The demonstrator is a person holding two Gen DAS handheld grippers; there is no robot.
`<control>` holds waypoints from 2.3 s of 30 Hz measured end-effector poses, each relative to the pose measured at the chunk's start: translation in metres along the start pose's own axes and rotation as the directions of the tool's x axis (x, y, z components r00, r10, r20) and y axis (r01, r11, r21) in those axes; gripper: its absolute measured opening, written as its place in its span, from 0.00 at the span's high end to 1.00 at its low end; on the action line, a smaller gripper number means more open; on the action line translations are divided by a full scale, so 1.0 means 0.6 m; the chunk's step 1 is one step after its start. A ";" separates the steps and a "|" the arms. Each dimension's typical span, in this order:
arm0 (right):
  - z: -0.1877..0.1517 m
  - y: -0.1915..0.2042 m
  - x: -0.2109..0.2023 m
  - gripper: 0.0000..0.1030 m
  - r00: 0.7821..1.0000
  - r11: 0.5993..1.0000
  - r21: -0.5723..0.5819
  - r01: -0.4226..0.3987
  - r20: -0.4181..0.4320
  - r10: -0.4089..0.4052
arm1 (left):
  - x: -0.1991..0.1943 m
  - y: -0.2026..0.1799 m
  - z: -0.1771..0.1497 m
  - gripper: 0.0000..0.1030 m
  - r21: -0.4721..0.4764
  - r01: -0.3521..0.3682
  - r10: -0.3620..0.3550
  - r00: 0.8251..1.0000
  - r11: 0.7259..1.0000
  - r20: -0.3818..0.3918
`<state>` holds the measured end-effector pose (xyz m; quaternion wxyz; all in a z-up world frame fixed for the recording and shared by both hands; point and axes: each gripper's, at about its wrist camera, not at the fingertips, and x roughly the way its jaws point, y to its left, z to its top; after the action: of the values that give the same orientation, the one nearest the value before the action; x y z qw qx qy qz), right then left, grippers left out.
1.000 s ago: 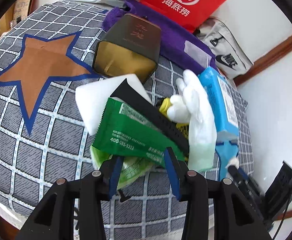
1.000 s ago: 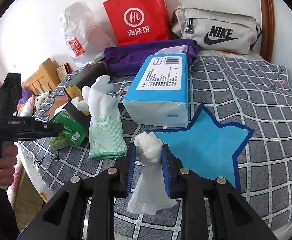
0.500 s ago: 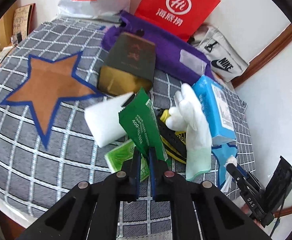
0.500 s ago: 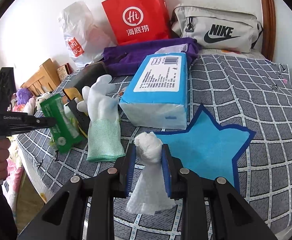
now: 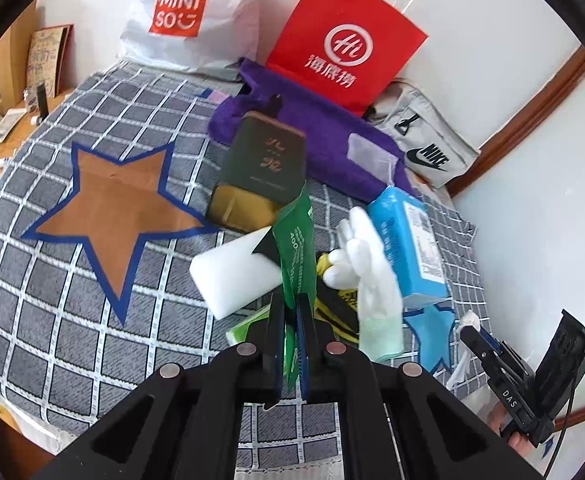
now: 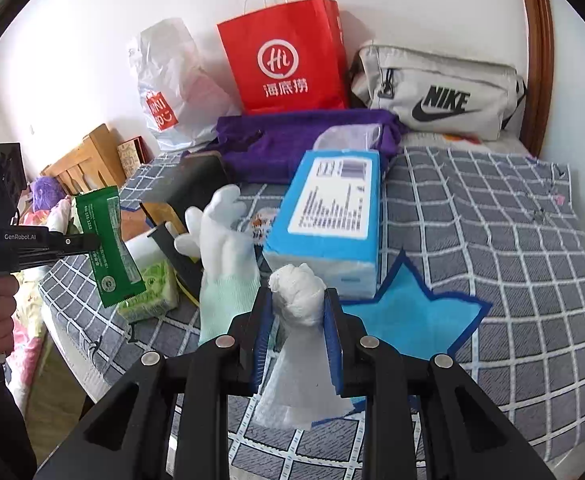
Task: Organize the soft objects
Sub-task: 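Carry the white cloth and green packet toward the purple towel with both tools, then open the left tool to drop the green packet while the right releases the cloth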
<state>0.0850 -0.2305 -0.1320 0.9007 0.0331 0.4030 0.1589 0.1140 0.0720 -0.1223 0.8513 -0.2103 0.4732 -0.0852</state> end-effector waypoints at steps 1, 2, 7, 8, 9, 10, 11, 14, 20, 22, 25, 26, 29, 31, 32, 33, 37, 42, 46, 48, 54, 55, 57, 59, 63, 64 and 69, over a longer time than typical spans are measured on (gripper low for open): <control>0.005 0.002 -0.003 0.75 1.000 1.000 -0.004 0.003 0.005 -0.003 | -0.003 -0.003 0.002 0.94 0.006 0.006 -0.006 1.000 1.000 0.006; 0.010 0.004 -0.006 0.75 1.000 1.000 -0.008 0.006 0.009 -0.006 | -0.007 -0.005 0.005 0.94 0.011 0.012 -0.012 1.000 1.000 0.011; 0.035 0.013 -0.011 0.75 1.000 1.000 -0.026 0.009 0.025 -0.009 | -0.020 -0.009 0.024 0.94 0.028 0.014 -0.016 0.999 0.999 0.040; 0.040 0.014 -0.011 0.75 1.000 1.000 -0.030 0.009 0.028 -0.009 | -0.022 -0.010 0.029 0.94 0.032 0.011 -0.013 0.999 0.999 0.045; 0.047 0.016 -0.009 0.75 0.999 0.999 -0.034 0.011 0.031 -0.010 | -0.023 -0.011 0.034 0.94 0.035 0.007 -0.009 0.999 0.999 0.049; 0.053 0.017 -0.008 0.75 0.999 0.999 -0.036 0.014 0.033 -0.013 | -0.024 -0.012 0.040 0.94 0.036 0.004 -0.006 0.998 0.999 0.055; 0.060 0.017 -0.007 0.75 0.999 0.999 -0.036 0.017 0.035 -0.016 | -0.024 -0.013 0.046 0.94 0.038 0.002 -0.004 0.998 0.999 0.059; 0.086 0.015 -0.002 0.75 0.999 0.999 -0.033 0.023 0.045 -0.022 | -0.025 -0.015 0.067 0.94 0.039 0.004 -0.006 0.998 0.999 0.068; 0.136 0.009 0.016 0.75 0.998 0.999 -0.028 0.039 0.058 -0.037 | -0.018 -0.027 0.115 0.94 0.055 -0.004 -0.001 0.996 0.998 0.085; 0.154 0.005 0.025 0.75 0.997 0.999 -0.022 0.046 0.063 -0.045 | -0.012 -0.032 0.132 0.94 0.062 -0.008 0.003 0.996 0.998 0.088; 0.180 -0.002 0.038 0.75 0.997 0.999 -0.019 0.049 0.068 -0.048 | 0.001 -0.039 0.157 0.94 0.074 -0.015 0.009 0.996 0.997 0.087; 0.189 -0.003 0.043 0.75 0.996 0.998 -0.020 0.052 0.071 -0.050 | 0.005 -0.041 0.165 0.94 0.077 -0.018 0.011 0.996 0.997 0.086; 0.214 -0.009 0.057 0.75 0.995 0.998 -0.026 0.056 0.079 -0.054 | 0.019 -0.046 0.189 0.94 0.086 -0.020 0.012 0.996 0.996 0.085; 0.232 -0.015 0.067 0.75 0.995 0.998 -0.023 0.059 0.084 -0.057 | 0.027 -0.050 0.205 0.94 0.089 -0.022 0.014 0.996 0.996 0.085; 0.240 -0.018 0.073 0.75 0.995 0.998 -0.021 0.059 0.085 -0.057 | 0.031 -0.051 0.212 0.94 0.091 -0.023 0.015 0.996 0.996 0.085; 0.249 -0.021 0.078 0.75 0.995 0.998 -0.018 0.060 0.086 -0.058 | 0.035 -0.053 0.219 0.94 0.093 -0.024 0.016 0.996 0.995 0.086; 0.280 -0.029 0.100 0.75 0.994 0.998 -0.014 0.059 0.096 -0.057 | 0.051 -0.058 0.252 0.94 0.098 -0.033 0.024 0.995 0.995 0.092; 0.309 -0.036 0.131 0.75 0.994 0.998 -0.017 0.056 0.096 -0.054 | 0.077 -0.059 0.292 0.94 0.101 -0.046 0.037 0.995 0.994 0.093; 0.325 -0.044 0.158 0.75 0.995 0.999 -0.012 0.050 0.089 -0.049 | 0.101 -0.054 0.315 0.94 0.097 -0.045 0.038 0.996 0.994 0.081; 0.333 -0.051 0.174 0.75 0.995 0.999 -0.004 0.050 0.084 -0.049 | 0.116 -0.051 0.327 0.94 0.090 -0.041 0.034 0.997 0.995 0.072; 0.364 -0.072 0.219 0.75 0.997 0.999 0.017 0.038 0.069 -0.039 | 0.158 -0.056 0.360 0.94 0.096 -0.043 0.039 0.998 0.994 0.039; 0.370 -0.076 0.229 0.75 0.997 0.999 0.018 0.034 0.065 -0.035 | 0.167 -0.059 0.365 0.94 0.100 -0.040 0.037 0.999 0.994 0.033; 0.378 -0.082 0.247 0.75 0.998 0.999 0.022 0.032 0.060 -0.033 | 0.183 -0.063 0.373 0.94 0.102 -0.033 0.031 0.999 0.994 0.018; 0.383 -0.088 0.267 0.75 0.999 0.999 0.025 0.023 0.047 -0.024 | 0.201 -0.066 0.379 0.94 0.101 -0.026 0.027 1.000 0.995 -0.003; 0.386 -0.098 0.306 0.75 1.000 0.999 0.035 0.018 0.012 -0.018 | 0.244 -0.068 0.386 0.94 0.099 -0.008 0.013 0.999 0.995 -0.050; 0.384 -0.101 0.314 0.75 1.000 0.999 0.039 0.016 0.003 -0.016 | 0.257 -0.067 0.387 0.94 0.099 -0.004 0.011 0.998 0.995 -0.066; 0.374 -0.110 0.344 0.75 0.998 0.999 0.017 0.036 -0.055 -0.035 | 0.300 -0.055 0.384 0.94 0.100 0.005 0.007 0.993 0.995 -0.119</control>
<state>0.3963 -0.2130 -0.1412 0.8916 0.0295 0.4295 0.1401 0.4063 0.0446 -0.1394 0.8311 -0.1619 0.5182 -0.1209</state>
